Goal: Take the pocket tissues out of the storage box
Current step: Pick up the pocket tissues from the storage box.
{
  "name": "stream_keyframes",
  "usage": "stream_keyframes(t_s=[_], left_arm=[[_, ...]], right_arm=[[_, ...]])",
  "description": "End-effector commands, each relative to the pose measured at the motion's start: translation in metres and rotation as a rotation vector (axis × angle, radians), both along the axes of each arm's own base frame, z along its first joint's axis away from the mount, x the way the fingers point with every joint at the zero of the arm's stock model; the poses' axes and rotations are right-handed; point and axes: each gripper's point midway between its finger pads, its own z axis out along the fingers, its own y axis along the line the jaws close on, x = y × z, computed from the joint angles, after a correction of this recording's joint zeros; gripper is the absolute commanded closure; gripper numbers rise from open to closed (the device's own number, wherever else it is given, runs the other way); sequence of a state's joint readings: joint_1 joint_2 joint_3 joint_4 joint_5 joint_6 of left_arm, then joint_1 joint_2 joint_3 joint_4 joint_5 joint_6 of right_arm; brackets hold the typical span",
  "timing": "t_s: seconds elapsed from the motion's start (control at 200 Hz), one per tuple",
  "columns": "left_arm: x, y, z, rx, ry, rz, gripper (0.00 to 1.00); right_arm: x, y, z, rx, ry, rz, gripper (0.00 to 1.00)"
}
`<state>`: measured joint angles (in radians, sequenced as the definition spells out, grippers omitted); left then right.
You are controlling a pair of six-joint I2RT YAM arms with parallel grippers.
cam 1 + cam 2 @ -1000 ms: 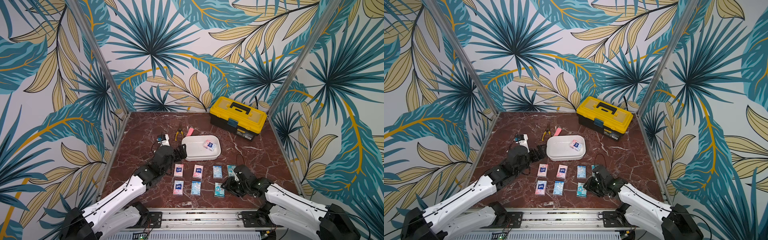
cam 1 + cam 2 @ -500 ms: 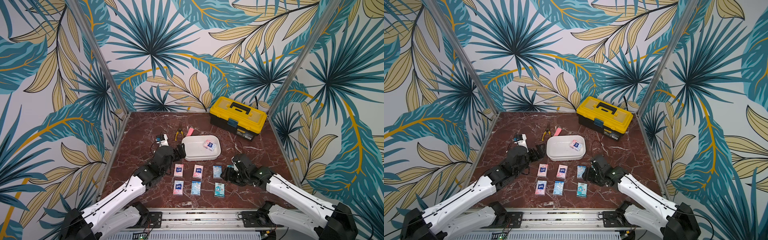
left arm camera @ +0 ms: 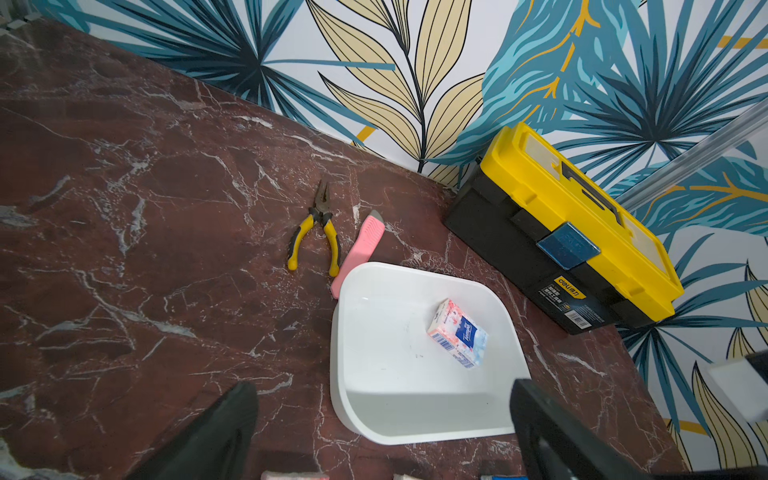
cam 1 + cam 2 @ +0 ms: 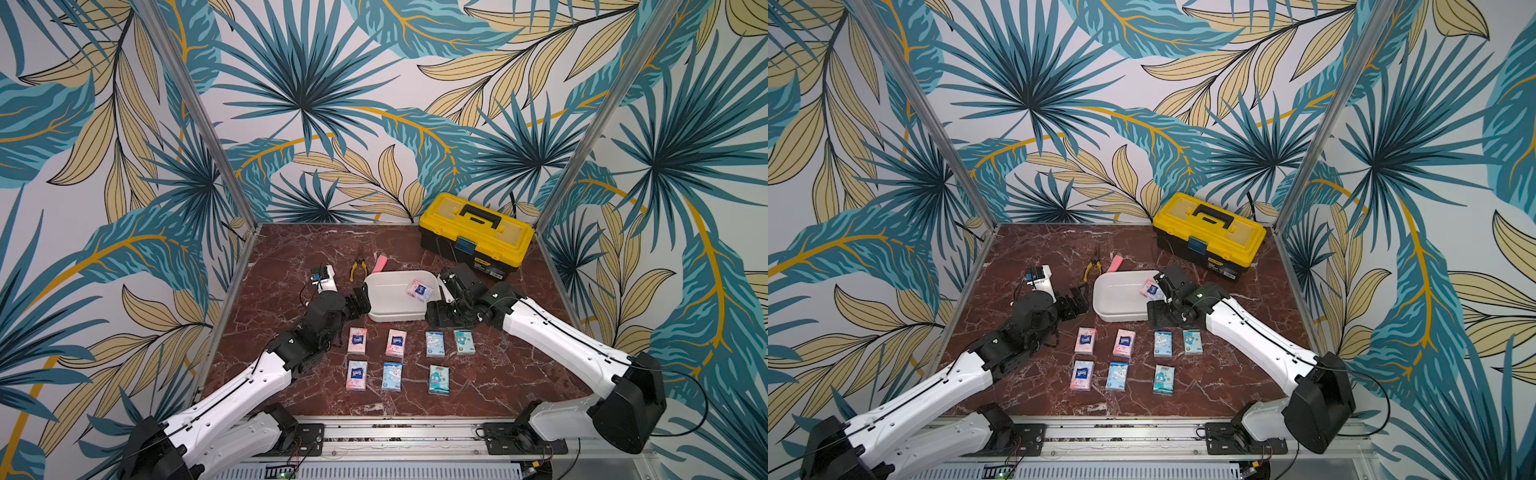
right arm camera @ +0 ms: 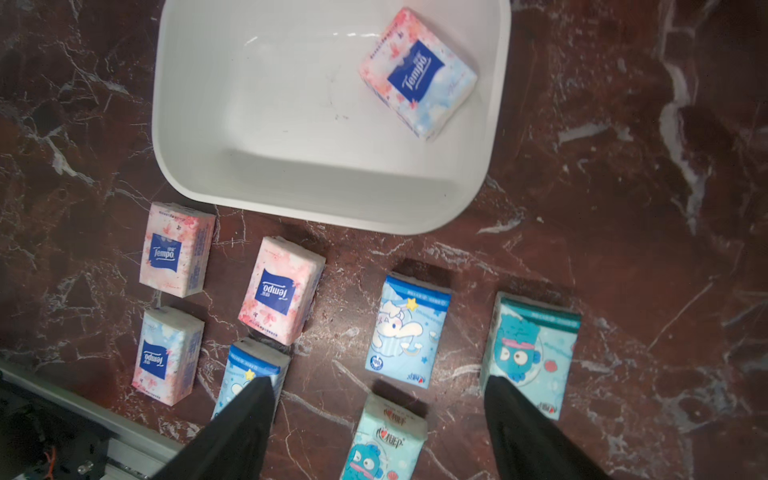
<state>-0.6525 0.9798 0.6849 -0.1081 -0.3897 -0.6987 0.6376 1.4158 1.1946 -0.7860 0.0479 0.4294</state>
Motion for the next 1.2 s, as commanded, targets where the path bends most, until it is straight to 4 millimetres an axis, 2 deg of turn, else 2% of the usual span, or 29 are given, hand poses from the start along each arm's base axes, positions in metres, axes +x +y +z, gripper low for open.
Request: stream_keyframes(t_s=[0.0,0.18,0.34,0.516,0.721,0.871,1.197], left_arm=[[0.001,0.007,0.007,0.027,-0.056,0.013,0.0],[0.002,0.006,0.015,0.06,-0.106,-0.008,0.0],[0.001,0.007,0.027,0.085,-0.156,-0.022,0.0],[-0.001,0.009,0.035,0.105,-0.211,-0.035,0.0],[-0.004,0.006,0.041,0.14,-0.274,-0.075,0.0],[-0.006,-0.002,0.042,0.18,-0.304,-0.131,0.0],[-0.008,-0.009,0.035,0.244,-0.332,-0.195,0.0]], right_arm=[[0.012,0.002,-0.001,-0.113,-0.019,0.12,0.11],[0.043,0.021,0.002,-0.161,-0.053,0.225,0.01],[0.071,0.03,0.0,-0.214,-0.077,0.281,0.01],[0.097,0.033,-0.012,-0.247,-0.07,0.287,0.01],[0.115,0.037,-0.033,-0.286,-0.038,0.323,0.01],[0.126,0.04,-0.047,-0.296,-0.013,0.336,0.06],[0.144,0.04,-0.078,-0.346,0.034,0.342,0.09]])
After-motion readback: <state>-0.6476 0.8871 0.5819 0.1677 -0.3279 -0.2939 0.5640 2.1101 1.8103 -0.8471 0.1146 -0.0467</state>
